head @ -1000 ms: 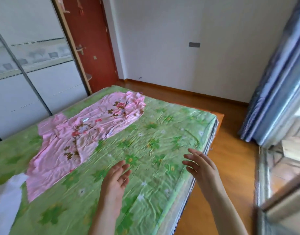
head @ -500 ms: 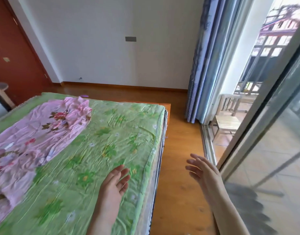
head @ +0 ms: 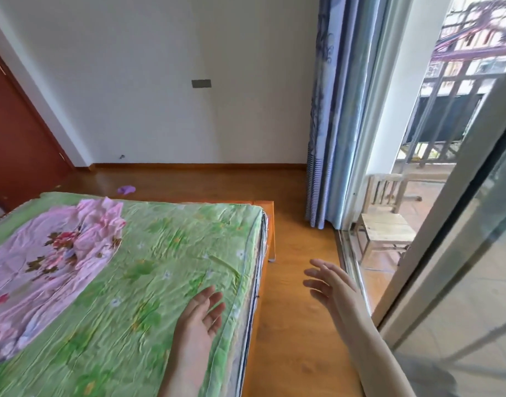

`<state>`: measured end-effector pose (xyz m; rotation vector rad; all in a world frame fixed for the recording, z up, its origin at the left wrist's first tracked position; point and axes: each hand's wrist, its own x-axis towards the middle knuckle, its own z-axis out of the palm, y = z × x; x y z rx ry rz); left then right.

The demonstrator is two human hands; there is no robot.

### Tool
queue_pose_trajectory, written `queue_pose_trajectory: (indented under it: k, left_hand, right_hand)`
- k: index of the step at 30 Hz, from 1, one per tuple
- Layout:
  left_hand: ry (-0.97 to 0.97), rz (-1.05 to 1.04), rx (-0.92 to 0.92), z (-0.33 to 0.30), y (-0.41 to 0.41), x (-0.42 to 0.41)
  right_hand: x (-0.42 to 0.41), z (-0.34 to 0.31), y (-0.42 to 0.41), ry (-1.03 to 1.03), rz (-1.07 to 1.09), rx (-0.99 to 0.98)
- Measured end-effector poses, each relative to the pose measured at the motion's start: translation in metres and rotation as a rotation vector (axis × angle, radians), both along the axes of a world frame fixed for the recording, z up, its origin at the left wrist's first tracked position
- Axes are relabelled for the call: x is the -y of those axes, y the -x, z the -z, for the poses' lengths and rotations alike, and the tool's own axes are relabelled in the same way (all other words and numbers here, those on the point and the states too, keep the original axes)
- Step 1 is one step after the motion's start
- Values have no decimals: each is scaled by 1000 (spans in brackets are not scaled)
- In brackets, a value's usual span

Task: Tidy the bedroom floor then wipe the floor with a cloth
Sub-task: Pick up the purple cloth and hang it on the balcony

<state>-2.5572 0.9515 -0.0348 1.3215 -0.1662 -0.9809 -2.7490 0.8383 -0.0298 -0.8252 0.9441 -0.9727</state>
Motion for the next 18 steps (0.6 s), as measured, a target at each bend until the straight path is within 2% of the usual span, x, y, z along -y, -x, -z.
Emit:
queue_pose_trajectory:
  k: [8,18]
  left_hand:
    - [7,106,-69,1,39,123]
    - [-15,159,-49,15,7,269]
  right_hand:
    - [105,6,55,-25,109,-57]
    - [225,31,17,-93,57,-109]
